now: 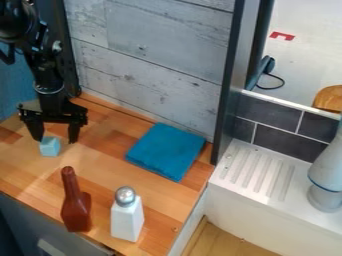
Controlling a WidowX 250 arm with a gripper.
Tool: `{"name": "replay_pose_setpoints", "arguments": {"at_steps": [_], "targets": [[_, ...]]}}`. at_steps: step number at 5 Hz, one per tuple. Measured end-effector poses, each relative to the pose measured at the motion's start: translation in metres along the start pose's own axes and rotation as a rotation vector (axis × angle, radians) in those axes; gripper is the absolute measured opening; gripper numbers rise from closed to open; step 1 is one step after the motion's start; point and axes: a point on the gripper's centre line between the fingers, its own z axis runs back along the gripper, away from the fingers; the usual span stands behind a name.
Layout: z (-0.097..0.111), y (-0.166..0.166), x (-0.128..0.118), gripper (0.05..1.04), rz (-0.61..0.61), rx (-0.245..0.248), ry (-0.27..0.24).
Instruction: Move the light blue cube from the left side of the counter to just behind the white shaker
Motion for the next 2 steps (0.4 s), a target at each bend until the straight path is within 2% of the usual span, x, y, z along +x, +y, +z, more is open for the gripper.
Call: {"name": "replay_pose_setpoints", "arguments": {"at_steps": [2], "targets": [[-0.0059, 0.0055, -0.0016, 1.001, -0.012, 0.014, 0.012]]}}
